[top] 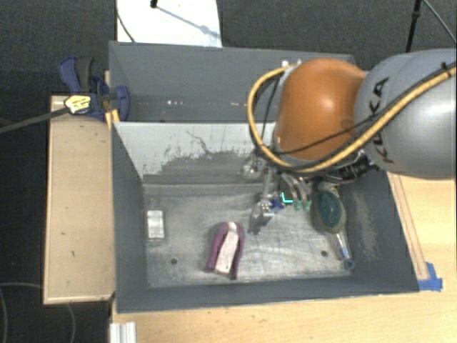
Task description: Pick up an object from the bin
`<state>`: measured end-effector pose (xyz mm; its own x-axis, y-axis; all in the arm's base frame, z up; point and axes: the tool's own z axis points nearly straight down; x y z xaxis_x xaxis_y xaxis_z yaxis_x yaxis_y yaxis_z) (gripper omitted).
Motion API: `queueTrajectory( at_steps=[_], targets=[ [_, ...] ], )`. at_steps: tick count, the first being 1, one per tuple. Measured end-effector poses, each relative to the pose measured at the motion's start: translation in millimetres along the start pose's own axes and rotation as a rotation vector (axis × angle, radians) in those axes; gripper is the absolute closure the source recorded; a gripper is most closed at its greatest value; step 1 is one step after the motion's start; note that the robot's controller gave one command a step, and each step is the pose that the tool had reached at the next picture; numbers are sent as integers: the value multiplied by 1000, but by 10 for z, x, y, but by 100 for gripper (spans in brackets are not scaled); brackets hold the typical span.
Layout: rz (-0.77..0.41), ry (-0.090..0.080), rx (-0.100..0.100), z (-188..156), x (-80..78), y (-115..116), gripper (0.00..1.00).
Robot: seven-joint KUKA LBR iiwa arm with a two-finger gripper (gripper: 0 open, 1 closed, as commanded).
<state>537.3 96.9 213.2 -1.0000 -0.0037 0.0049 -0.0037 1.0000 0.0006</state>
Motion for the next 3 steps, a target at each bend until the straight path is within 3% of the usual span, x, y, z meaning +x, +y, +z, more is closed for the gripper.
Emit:
queueTrajectory(
  at_steps=[1,2,3],
  targets=[
    [-105,1,2,1206,124,-523,0],
    [-231,-7,5,1198,146,-1593,0],
    [-796,-10,4,1158,-83,-2388,0]
  ],
)
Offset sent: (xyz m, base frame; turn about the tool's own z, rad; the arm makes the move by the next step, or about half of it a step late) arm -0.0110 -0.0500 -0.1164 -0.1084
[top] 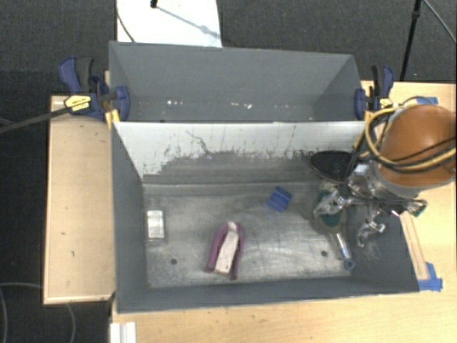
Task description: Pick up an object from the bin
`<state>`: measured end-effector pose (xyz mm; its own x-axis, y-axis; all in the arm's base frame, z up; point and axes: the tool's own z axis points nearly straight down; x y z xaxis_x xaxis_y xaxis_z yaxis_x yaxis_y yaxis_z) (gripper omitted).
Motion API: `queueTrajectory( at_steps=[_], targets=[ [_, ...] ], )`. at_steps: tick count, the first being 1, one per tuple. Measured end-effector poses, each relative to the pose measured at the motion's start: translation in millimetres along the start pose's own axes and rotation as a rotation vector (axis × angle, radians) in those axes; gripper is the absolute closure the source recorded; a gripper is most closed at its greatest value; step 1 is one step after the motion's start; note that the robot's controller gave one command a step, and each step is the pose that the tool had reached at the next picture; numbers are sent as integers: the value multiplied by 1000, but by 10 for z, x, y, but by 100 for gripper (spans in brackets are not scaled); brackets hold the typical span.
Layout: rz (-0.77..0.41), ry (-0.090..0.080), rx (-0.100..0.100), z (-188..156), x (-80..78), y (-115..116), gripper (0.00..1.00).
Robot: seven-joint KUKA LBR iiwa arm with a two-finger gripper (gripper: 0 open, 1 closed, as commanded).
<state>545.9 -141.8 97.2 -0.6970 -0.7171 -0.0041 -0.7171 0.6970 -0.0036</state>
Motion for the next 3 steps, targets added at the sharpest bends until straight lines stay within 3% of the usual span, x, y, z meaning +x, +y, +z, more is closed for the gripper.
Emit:
queueTrajectory(
  at_steps=[1,2,3],
  targets=[
    [-455,-20,-9,128,-162,-27,0],
    [-447,-8,-9,134,-101,-65,100],
    [-416,-1,4,-1250,-12,-88,100]
  ],
)
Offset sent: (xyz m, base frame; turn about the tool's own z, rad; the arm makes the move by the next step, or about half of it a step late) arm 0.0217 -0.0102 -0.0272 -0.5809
